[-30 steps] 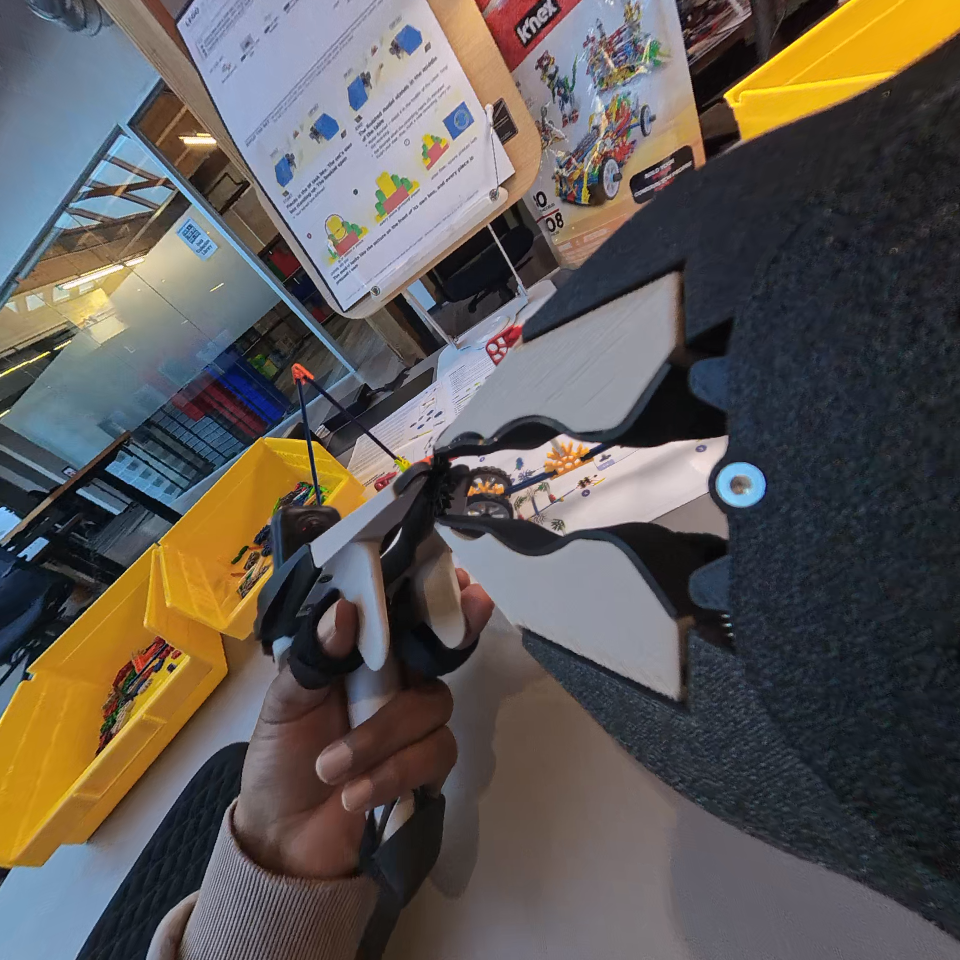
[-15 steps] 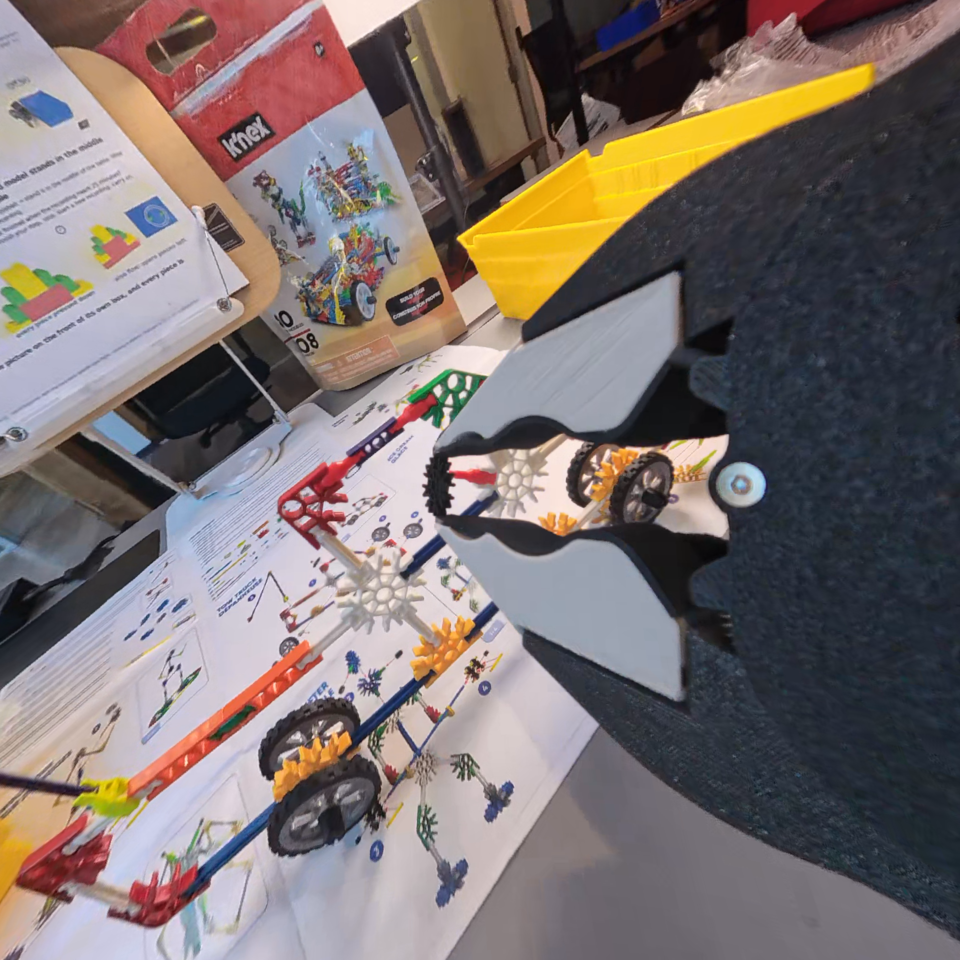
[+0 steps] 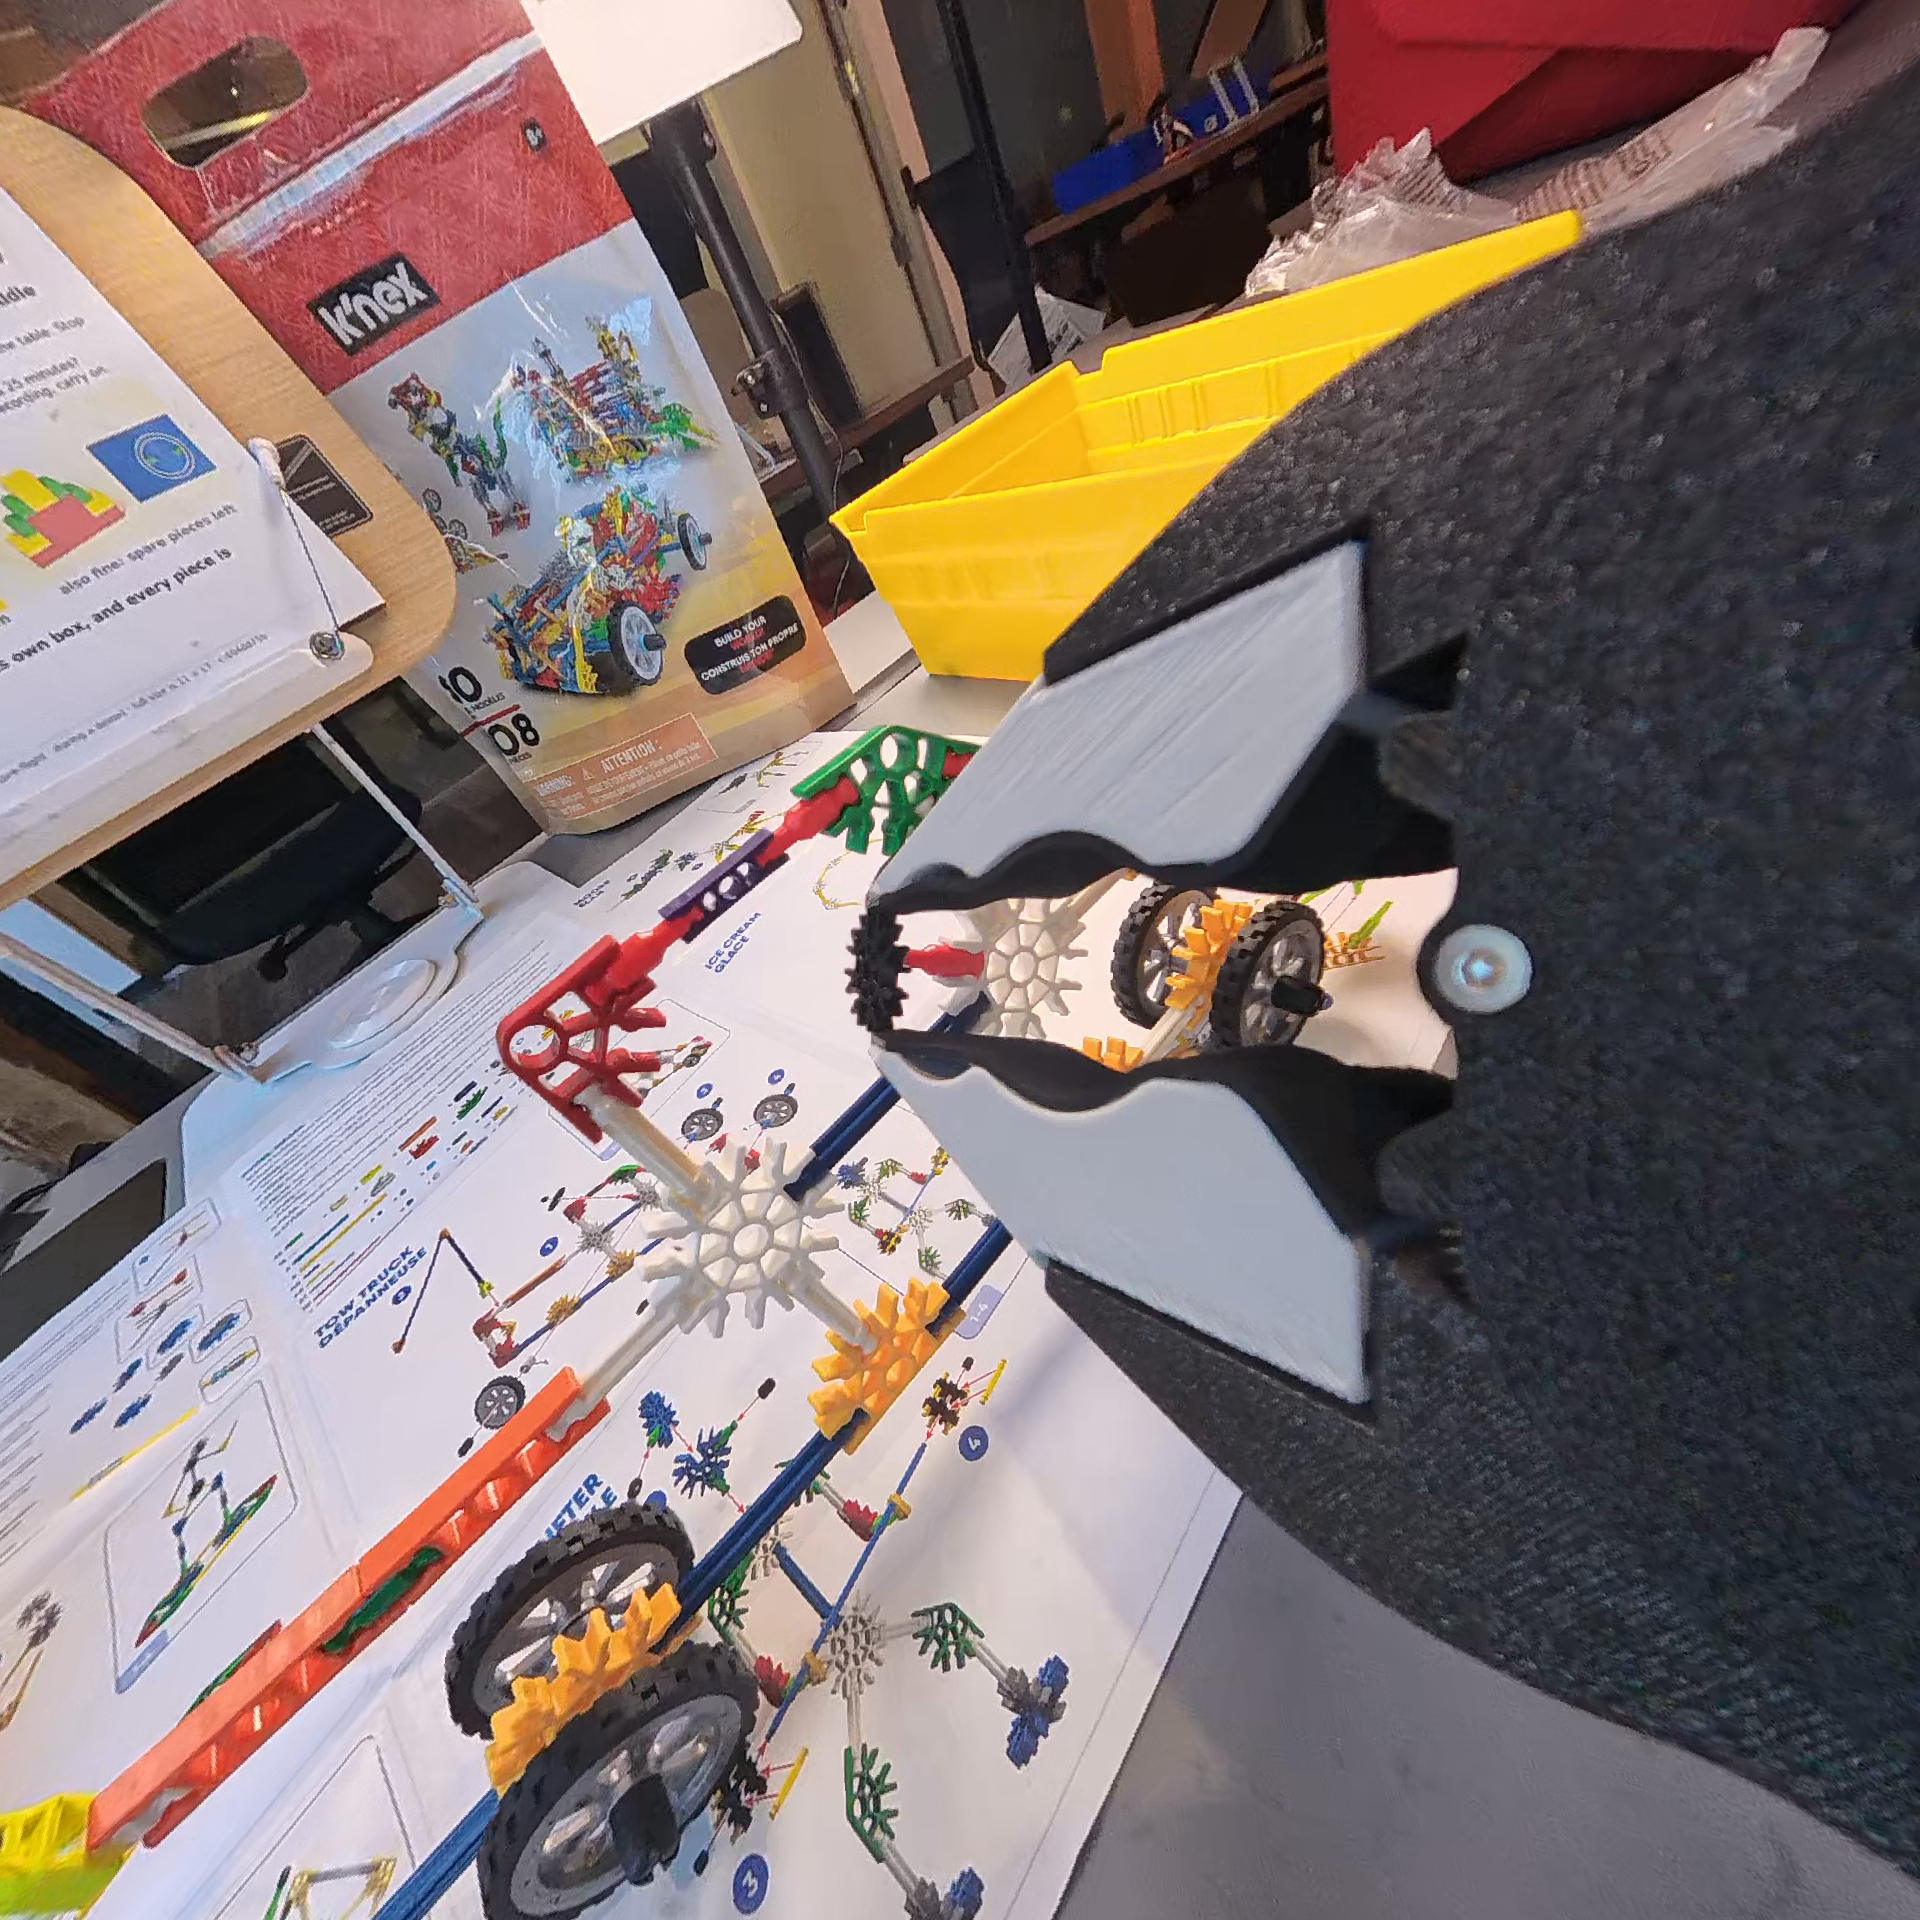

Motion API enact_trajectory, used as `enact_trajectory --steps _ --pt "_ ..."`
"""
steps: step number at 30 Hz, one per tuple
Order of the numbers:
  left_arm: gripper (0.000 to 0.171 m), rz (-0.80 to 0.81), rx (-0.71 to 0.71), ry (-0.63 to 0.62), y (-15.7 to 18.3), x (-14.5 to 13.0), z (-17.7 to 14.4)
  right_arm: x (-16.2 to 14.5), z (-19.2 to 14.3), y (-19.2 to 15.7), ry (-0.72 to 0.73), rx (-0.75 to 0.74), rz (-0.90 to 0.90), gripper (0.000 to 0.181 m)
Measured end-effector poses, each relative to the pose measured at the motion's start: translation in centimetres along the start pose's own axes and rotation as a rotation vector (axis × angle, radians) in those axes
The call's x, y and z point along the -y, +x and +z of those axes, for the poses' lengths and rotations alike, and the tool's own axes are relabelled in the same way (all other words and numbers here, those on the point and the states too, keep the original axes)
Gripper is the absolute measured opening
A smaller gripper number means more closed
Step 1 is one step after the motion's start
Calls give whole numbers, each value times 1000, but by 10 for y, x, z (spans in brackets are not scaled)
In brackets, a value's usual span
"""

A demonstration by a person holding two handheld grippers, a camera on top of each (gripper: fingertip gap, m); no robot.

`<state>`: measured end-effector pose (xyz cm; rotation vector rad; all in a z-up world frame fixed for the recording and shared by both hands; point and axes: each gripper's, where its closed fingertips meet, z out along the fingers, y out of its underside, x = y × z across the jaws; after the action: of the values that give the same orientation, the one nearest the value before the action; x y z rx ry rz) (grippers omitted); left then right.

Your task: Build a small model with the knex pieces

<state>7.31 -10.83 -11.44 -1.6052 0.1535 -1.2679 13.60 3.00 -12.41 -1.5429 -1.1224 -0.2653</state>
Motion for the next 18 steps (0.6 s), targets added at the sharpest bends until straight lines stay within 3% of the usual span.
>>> enact_trajectory --steps 18 --pt "30 -5 -6 2 1 0 -1 -17 1 17 -60 -147 33 20"
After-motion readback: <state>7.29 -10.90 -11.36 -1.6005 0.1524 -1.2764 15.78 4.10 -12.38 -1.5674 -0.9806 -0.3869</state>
